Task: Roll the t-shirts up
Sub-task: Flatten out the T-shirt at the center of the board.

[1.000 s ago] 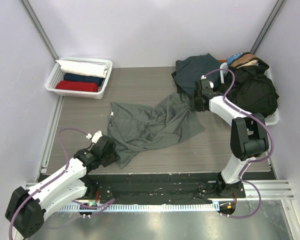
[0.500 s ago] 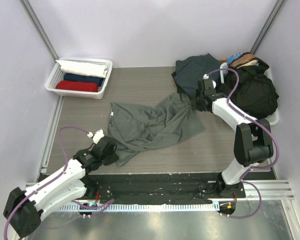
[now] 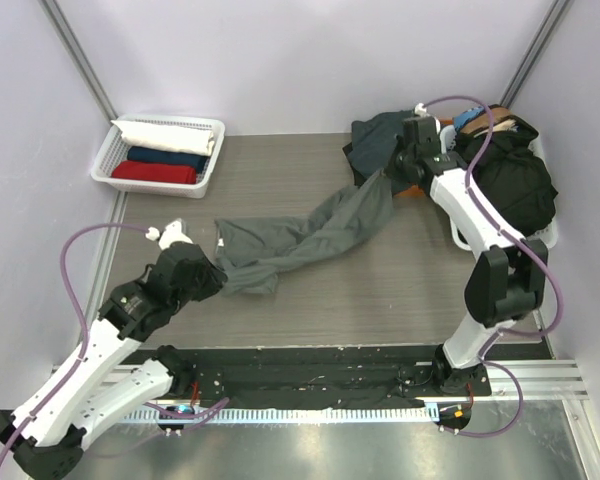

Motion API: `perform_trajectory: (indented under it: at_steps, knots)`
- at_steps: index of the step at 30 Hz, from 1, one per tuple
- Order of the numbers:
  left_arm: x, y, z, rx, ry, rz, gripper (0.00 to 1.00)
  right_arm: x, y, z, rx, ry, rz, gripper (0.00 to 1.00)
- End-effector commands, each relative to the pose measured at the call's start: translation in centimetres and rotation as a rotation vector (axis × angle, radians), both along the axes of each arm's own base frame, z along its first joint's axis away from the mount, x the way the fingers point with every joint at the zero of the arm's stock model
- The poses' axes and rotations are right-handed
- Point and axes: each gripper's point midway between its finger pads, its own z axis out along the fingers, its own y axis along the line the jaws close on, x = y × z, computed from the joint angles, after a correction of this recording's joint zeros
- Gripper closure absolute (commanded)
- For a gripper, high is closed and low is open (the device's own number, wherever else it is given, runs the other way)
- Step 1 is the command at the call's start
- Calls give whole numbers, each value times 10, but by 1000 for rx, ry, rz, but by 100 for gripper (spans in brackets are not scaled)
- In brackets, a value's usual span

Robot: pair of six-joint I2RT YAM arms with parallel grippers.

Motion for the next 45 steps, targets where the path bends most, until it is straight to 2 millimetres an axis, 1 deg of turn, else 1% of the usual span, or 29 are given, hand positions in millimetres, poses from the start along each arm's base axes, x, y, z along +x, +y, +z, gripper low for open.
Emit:
perform_trajectory:
  at_steps: [1, 2, 3, 4, 5, 6, 7, 8, 9, 10, 11, 12, 13, 14, 15, 16, 17, 18, 19, 20, 22, 23, 24, 25, 27, 34, 39, 44, 45]
  knots:
    - [13, 16, 39, 84, -65, 2, 100, 50, 1, 22, 27, -50, -28, 99]
    - [18, 20, 42, 86, -69, 15, 100, 57, 4, 21, 35, -49, -25, 99]
    - [27, 16, 50, 81, -80, 13, 100, 73, 7, 14, 46, -43, -28, 90]
    - [34, 19, 50, 81, -76, 12, 100, 79, 12, 12, 60, -40, -13, 67]
    - [39, 18, 50, 75, -73, 7, 100, 82, 14, 8, 63, -29, -4, 32]
    - [48, 15, 53, 59, -83, 2, 100, 86, 16, 4, 68, -19, 5, 28]
    - [56, 14, 47, 67, -61, -8, 100, 83, 18, 2, 69, -9, 14, 26]
    - [63, 15, 43, 40, -37, -7, 100, 79, 18, 3, 63, -10, 18, 26]
    - [71, 14, 42, 26, -46, -9, 100, 69, 14, -11, 50, 21, 18, 26]
    - [77, 13, 31, 25, -15, -12, 100, 61, 12, 2, 48, -9, 22, 27]
    - [82, 14, 29, -6, -3, -15, 100, 56, 10, 4, 42, -24, 22, 30]
    - [89, 11, 30, -29, -17, -22, 100, 41, 5, -19, 21, 27, 23, 32]
    - [93, 11, 20, -38, 7, -22, 100, 29, 3, -8, 19, 3, 28, 35]
    - [96, 11, 18, -61, 12, -22, 100, 12, 1, -33, 15, 47, 39, 43]
    - [103, 11, 18, -71, 1, -22, 100, 3, -1, -37, 10, 46, 43, 46]
    - [106, 12, 15, -71, 10, -20, 100, -3, -2, -30, 13, 7, 46, 53]
    - [109, 15, 15, -68, 9, -16, 100, -20, -6, -57, -1, 60, 44, 54]
    - [111, 18, 13, -62, 11, -11, 100, -26, -10, -64, -15, 61, 42, 55]
    - [113, 20, 15, -60, 6, -9, 100, -27, -13, -68, -26, 53, 31, 59]
    - [114, 21, 14, -58, 5, -7, 100, -33, -15, -81, -35, 81, 32, 60]
    - [114, 24, 14, -63, 3, -6, 100, -33, -10, -91, -17, 109, 48, 59]
    - [114, 24, 15, -61, -1, -9, 100, -31, -5, -97, -1, 126, 61, 57]
    - [113, 26, 16, -59, -5, -6, 100, -28, -4, -100, 7, 131, 52, 52]
    - [113, 26, 16, -56, -4, -8, 100, -26, 3, -101, 37, 132, 70, 49]
    - [111, 29, 16, -49, -6, -5, 100, -22, 7, -109, 50, 147, 74, 47]
    - [106, 30, 13, -46, -2, -16, 100, -9, 13, -133, 86, 165, 54, 47]
    - [106, 31, 18, -47, -16, -21, 100, -1, 16, -150, 79, 182, 49, 47]
    - [103, 34, 22, -41, -22, -14, 100, 5, 22, -158, 101, 181, 47, 54]
    - [103, 34, 22, -40, -22, -11, 100, 8, 23, -157, 107, 166, 47, 62]
